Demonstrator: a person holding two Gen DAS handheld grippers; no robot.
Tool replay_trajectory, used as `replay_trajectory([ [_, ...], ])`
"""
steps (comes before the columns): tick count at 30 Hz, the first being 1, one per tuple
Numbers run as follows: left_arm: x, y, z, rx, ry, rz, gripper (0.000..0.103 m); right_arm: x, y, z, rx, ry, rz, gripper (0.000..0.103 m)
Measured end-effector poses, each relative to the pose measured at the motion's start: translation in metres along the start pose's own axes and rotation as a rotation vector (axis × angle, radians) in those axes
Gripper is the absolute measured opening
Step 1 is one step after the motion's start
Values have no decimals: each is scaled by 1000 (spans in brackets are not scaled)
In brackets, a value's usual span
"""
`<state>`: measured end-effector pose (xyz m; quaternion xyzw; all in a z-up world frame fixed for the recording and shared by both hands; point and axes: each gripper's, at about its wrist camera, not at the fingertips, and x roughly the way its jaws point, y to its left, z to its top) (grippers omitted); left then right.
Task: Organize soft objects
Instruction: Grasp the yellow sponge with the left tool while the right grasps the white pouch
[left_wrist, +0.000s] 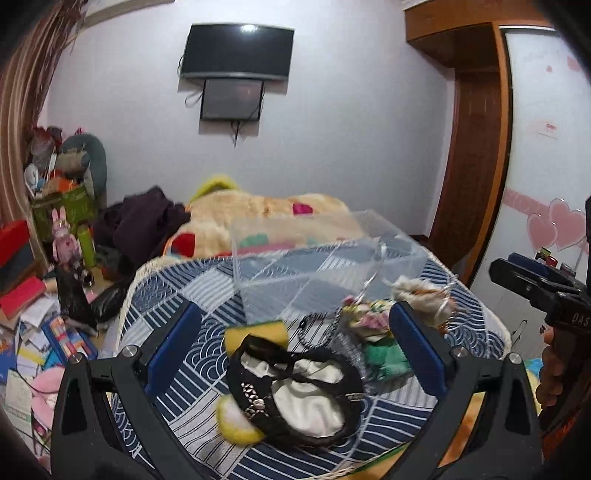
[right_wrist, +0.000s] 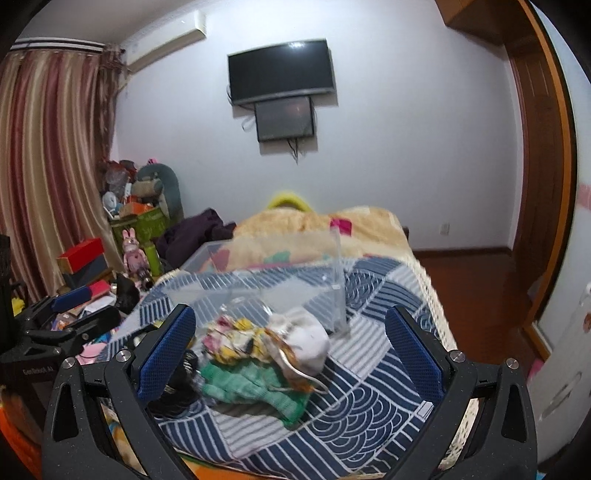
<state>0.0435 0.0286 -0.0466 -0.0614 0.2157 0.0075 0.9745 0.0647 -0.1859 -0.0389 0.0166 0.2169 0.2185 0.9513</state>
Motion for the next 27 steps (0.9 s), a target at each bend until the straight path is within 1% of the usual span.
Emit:
replay_trajectory([
  [2, 8, 7, -3, -18, 22, 2, 99, 6, -4, -2, 10, 24, 7, 95],
  [4, 21, 15, -2, -31, 60, 2, 91, 11, -7, -4, 17, 45, 12, 91],
  [9, 51, 24, 0, -40, 119, 12, 89, 26, -14, -5, 33, 89, 44, 79],
  [12, 68, 24, 0, -38, 150, 19, 88, 35, -17, -4, 47, 109, 60, 76],
  [14, 79, 24, -3, -38, 175, 28, 88, 43, -19, -6, 61, 127, 69, 75],
  [16, 88, 26, -6, -45, 203, 27, 88, 51, -22, -7, 83, 156, 87, 75],
  [17, 92, 27, -9, -46, 214, 29, 88, 56, -23, -8, 95, 172, 99, 72],
  [18, 96, 27, -12, -45, 228, 30, 88, 60, -24, -10, 104, 189, 112, 67],
  [19, 99, 28, -14, -44, 237, 32, 85, 64, -24, -11, 113, 203, 127, 66],
  [20, 102, 29, -16, -43, 250, 37, 83, 67, -24, -12, 121, 217, 145, 60],
  [21, 104, 31, -18, -44, 262, 36, 79, 69, -24, -14, 122, 233, 160, 48],
  [23, 107, 34, -20, -54, 276, 33, 76, 72, -21, -16, 106, 253, 170, 43],
  [25, 108, 37, -21, -64, 280, 33, 70, 70, -18, -19, 85, 251, 169, 38],
  [27, 108, 40, -21, -72, 283, 38, 64, 67, -15, -21, 67, 245, 165, 30],
])
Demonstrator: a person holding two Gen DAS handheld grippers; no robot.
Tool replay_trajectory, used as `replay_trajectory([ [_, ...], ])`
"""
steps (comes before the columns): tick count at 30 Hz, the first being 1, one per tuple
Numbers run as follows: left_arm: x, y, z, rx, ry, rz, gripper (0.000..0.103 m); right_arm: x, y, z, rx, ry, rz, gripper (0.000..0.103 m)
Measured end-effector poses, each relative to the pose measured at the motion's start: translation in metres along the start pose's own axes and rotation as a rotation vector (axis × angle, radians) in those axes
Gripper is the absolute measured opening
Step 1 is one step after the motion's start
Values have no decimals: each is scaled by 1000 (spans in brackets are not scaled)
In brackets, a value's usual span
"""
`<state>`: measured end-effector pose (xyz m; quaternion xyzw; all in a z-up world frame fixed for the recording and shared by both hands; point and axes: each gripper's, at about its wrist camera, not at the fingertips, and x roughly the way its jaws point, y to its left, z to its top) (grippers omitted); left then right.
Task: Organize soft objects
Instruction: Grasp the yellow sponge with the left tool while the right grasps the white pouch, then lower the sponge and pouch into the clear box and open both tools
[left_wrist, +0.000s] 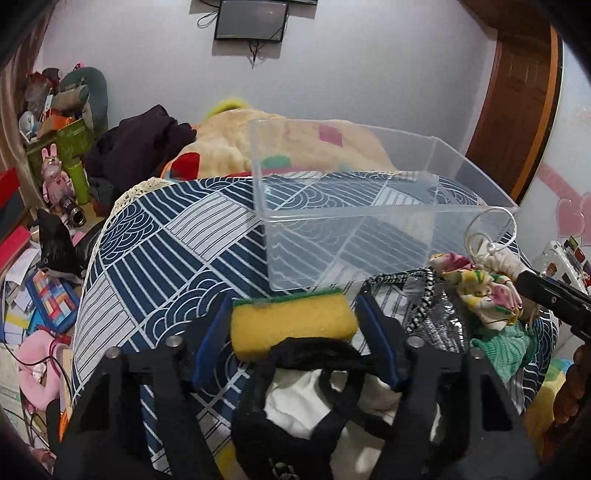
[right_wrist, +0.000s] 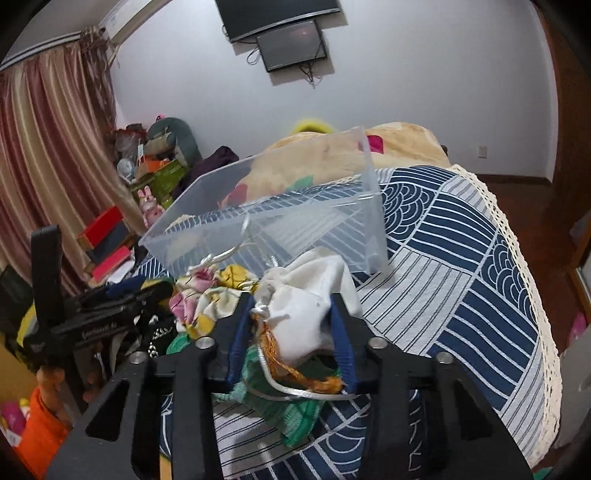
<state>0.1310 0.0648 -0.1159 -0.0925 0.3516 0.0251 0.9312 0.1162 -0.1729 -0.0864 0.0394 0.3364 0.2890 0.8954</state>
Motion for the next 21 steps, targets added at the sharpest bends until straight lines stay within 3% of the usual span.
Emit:
replay_trajectory([
  [8, -12, 5, -1, -31, -27, -25, 57, -13, -4, 3, -3, -48, -21, 20],
  [21, -73, -15, 24, 14, -199, -54, 57, -53, 3, 28, -23, -204, -30, 20],
])
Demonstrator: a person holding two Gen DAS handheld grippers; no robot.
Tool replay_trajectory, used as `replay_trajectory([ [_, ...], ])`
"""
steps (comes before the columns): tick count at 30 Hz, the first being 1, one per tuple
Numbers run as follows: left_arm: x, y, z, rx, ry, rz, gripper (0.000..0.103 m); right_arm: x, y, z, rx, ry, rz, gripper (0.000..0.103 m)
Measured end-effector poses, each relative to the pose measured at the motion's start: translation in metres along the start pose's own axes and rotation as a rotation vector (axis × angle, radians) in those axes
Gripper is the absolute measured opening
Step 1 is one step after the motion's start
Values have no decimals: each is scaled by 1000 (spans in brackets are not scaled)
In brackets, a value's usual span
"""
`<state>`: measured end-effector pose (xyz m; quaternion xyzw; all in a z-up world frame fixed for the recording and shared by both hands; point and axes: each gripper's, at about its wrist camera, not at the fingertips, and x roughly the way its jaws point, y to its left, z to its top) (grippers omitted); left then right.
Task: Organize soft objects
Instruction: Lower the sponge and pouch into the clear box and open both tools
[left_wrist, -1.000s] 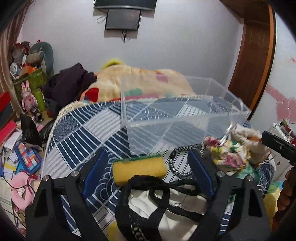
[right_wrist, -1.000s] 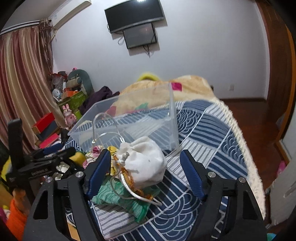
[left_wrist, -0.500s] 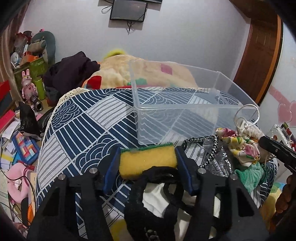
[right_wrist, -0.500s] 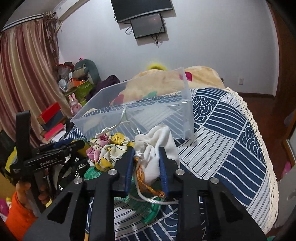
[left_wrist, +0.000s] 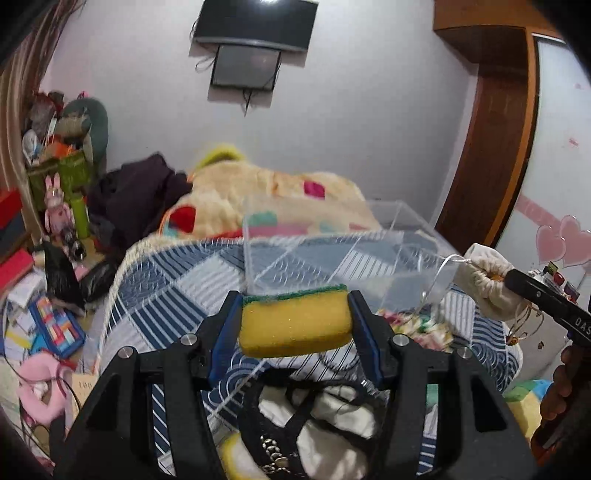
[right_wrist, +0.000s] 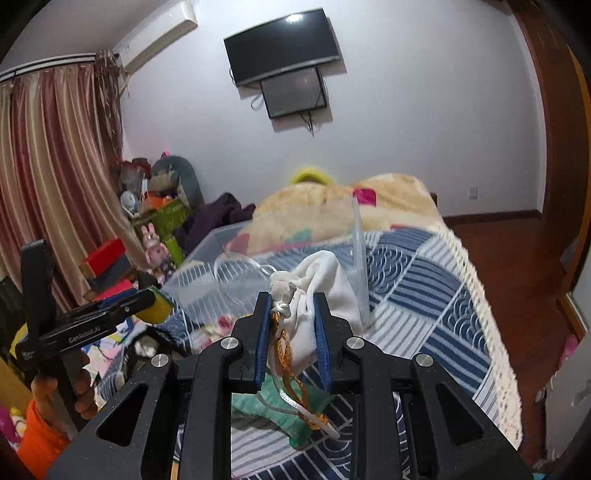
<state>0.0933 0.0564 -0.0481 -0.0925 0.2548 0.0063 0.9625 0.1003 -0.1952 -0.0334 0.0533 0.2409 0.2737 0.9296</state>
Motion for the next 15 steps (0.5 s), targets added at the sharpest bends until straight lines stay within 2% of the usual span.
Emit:
replay_trajectory([
  [8, -11, -17, 35, 65, -83, -8, 57, -1, 10, 30, -40, -86, 5, 20],
  [15, 16, -21, 56, 84, -52, -5, 57, 23, 15, 48, -62, -98, 23, 20],
])
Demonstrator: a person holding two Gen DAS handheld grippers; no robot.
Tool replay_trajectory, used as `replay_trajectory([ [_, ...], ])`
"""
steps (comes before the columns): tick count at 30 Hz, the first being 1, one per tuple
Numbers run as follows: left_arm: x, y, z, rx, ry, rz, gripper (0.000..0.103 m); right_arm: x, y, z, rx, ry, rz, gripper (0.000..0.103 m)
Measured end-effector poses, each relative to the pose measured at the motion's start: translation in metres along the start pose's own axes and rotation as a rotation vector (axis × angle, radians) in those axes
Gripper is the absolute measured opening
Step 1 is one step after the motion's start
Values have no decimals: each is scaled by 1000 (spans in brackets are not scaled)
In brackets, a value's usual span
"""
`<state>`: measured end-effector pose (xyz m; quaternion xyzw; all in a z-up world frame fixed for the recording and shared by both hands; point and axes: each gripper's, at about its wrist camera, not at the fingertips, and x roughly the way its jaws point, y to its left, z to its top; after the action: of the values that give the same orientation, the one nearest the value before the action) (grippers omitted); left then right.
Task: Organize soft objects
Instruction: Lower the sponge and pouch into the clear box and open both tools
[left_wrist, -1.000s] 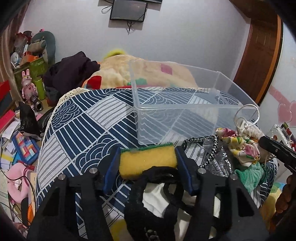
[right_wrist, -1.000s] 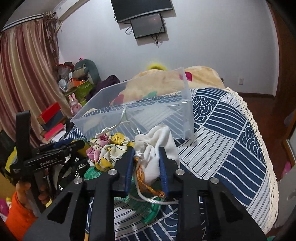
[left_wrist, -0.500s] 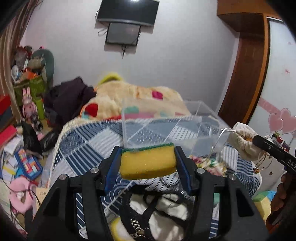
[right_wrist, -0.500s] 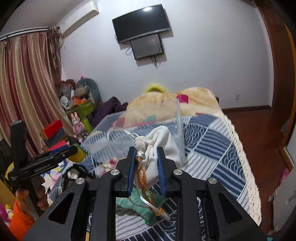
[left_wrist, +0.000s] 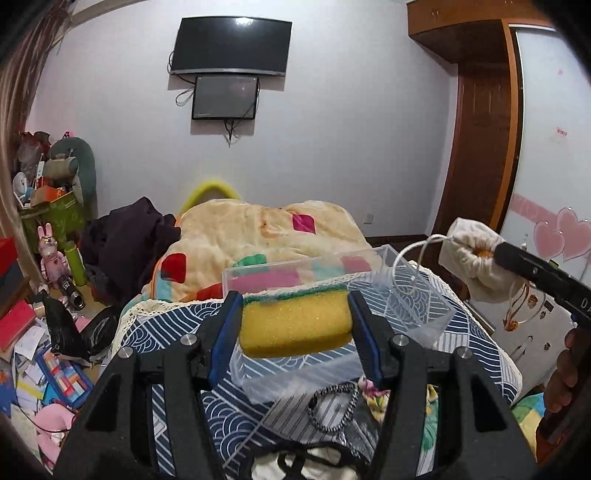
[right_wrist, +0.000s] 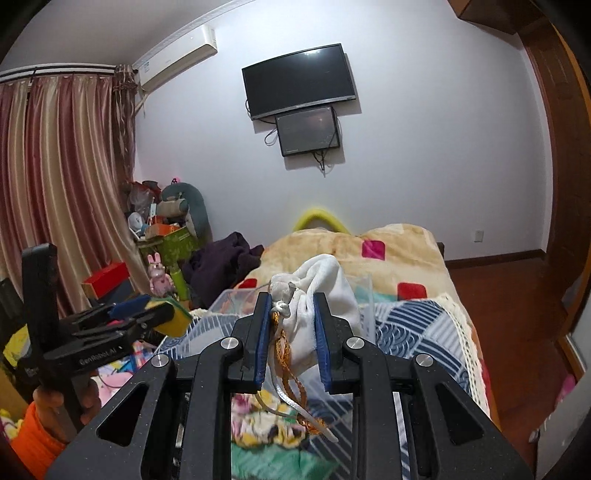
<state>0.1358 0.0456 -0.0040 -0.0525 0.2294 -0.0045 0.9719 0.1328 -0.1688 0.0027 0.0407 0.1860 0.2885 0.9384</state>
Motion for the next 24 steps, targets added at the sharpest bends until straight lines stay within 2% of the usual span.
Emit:
replay_trajectory([
  [8, 42, 2, 6, -7, 87, 0, 57, 40, 4, 1, -20, 83, -10, 20],
  [16, 94, 4, 3, -12, 248, -40, 57, 86, -1, -6, -37, 241, -35, 20],
  [18, 110, 8, 2, -46, 309, -83, 57, 94, -2, -10, -45, 280, -40, 20],
  [24, 134, 8, -1, -49, 396, -62, 57, 109, -3, -21, -62, 361, -46, 20],
])
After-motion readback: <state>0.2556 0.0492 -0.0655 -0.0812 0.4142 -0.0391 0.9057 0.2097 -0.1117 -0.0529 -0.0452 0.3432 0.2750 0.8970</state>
